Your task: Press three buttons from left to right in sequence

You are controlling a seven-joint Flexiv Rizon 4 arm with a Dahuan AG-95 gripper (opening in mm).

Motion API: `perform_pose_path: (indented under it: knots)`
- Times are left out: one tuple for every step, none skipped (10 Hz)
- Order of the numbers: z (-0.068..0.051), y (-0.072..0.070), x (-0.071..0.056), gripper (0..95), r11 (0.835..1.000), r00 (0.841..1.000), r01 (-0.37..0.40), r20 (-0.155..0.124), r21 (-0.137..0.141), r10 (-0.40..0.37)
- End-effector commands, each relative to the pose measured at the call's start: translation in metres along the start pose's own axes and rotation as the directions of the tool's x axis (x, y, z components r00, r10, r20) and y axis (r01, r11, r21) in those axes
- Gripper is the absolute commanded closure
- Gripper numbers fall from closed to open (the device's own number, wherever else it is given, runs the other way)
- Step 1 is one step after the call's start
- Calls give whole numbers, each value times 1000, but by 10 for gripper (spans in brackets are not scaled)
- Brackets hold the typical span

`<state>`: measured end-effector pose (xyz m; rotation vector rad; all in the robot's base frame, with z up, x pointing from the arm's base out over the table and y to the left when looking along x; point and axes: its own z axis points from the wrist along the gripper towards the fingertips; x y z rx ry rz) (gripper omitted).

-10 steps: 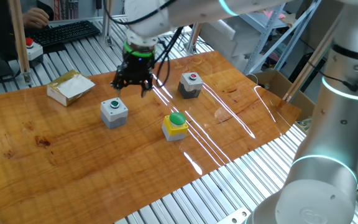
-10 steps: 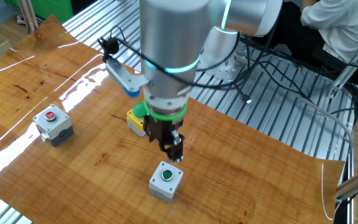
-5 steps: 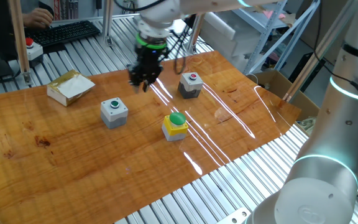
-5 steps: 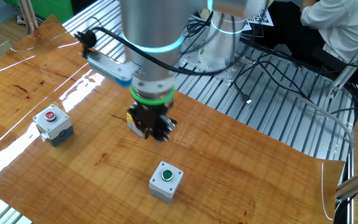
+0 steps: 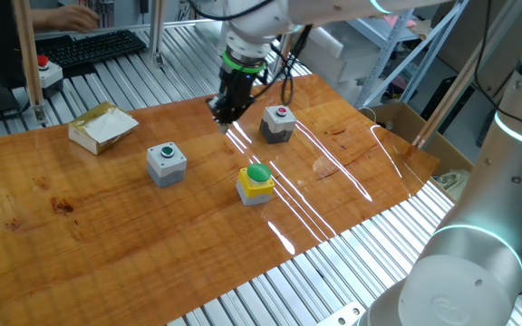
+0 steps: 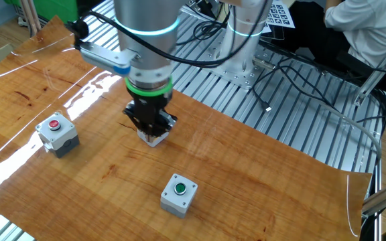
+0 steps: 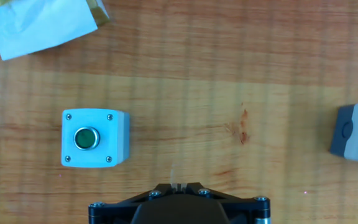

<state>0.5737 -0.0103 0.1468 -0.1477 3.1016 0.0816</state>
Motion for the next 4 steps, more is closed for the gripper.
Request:
perform_pose_path:
  knots:
    - [0,0,-2,950,1000,1000,-6,-7,-2,6]
    - [0,0,-2,950,1000,1000,-15,-11,-2,15]
    - [0,0,-2,950,1000,1000,-21,-15,-2,21]
    - [0,0,-2,950,1000,999,-27,-20,-2,27]
